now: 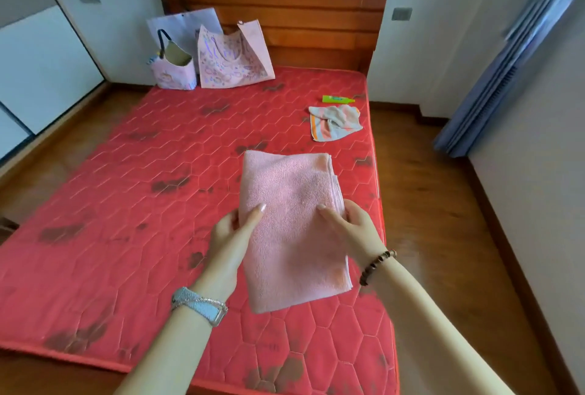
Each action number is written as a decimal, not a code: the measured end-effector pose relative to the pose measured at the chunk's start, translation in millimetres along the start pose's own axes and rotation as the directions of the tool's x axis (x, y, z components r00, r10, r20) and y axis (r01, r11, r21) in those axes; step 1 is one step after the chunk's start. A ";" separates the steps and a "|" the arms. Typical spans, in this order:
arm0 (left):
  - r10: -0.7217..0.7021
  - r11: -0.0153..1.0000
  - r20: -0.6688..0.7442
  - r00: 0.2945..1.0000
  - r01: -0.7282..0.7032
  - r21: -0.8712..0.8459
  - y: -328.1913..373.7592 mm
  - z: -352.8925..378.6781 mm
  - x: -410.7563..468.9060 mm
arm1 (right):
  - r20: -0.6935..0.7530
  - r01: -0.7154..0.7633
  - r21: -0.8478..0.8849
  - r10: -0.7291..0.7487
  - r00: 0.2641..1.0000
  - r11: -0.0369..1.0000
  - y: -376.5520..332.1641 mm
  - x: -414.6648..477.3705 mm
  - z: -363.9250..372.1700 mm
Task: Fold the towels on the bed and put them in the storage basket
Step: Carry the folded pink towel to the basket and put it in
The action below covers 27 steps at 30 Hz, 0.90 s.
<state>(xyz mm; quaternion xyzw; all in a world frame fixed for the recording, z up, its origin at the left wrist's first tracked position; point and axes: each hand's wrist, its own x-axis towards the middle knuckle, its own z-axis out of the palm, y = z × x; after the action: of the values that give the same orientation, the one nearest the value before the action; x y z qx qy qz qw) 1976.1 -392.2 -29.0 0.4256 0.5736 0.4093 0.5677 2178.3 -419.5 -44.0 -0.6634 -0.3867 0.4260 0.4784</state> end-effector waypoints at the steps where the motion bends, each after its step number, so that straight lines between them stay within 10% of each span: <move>1: 0.027 1.000 0.007 1.000 -0.027 0.007 14.6 -5.8 -7.8 | 0.008 0.031 0.002 -0.031 0.999 1.000 -16.6 -6.7 -0.9; 11: 0.242 0.970 -0.034 0.970 -0.242 -0.004 136.6 -60.4 -55.1 | 0.193 0.236 -0.040 -0.224 0.955 0.971 -157.3 -42.8 3.6; 27: 0.048 0.981 -0.387 0.921 -0.116 -0.154 95.3 -165.4 -148.2 | 0.591 0.133 -0.026 -0.092 0.801 0.991 -150.2 -92.1 118.9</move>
<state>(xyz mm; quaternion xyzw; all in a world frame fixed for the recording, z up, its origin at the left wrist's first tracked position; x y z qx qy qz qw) 1811.9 -502.4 110.0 0.3104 0.6170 0.5560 0.4624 2020.1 -431.5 97.5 -0.4903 -0.5685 0.5681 0.3372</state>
